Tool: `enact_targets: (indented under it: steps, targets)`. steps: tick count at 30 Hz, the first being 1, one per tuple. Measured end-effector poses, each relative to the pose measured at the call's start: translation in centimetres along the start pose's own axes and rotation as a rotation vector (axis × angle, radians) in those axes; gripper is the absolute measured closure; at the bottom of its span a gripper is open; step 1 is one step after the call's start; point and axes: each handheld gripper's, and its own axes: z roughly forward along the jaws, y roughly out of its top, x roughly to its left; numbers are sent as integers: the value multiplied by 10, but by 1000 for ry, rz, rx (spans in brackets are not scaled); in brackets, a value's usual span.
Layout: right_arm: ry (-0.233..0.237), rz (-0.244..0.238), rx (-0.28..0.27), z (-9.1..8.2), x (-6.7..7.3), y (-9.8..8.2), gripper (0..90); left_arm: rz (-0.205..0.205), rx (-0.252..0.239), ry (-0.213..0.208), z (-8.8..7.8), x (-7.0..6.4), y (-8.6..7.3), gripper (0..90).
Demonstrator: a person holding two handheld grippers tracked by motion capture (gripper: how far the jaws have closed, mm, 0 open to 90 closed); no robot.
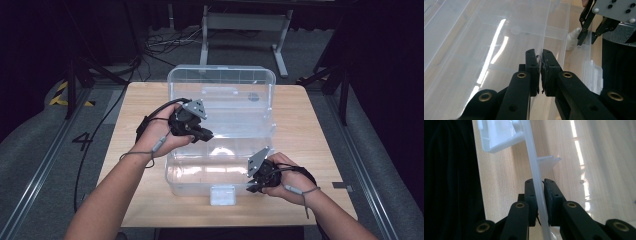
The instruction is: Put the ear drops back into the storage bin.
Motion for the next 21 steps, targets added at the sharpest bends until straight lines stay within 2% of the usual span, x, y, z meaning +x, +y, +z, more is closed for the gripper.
enact_targets:
  steps: [12, 21]
  targets:
    - [-17, -1, -8, 0, 2, -1, 814, 14, 0, -27, 1, -10, -6, 855]
    - [-25, -2, -6, 0, 3, -1, 814, 17, 0, -40, 2, -13, -8, 857]
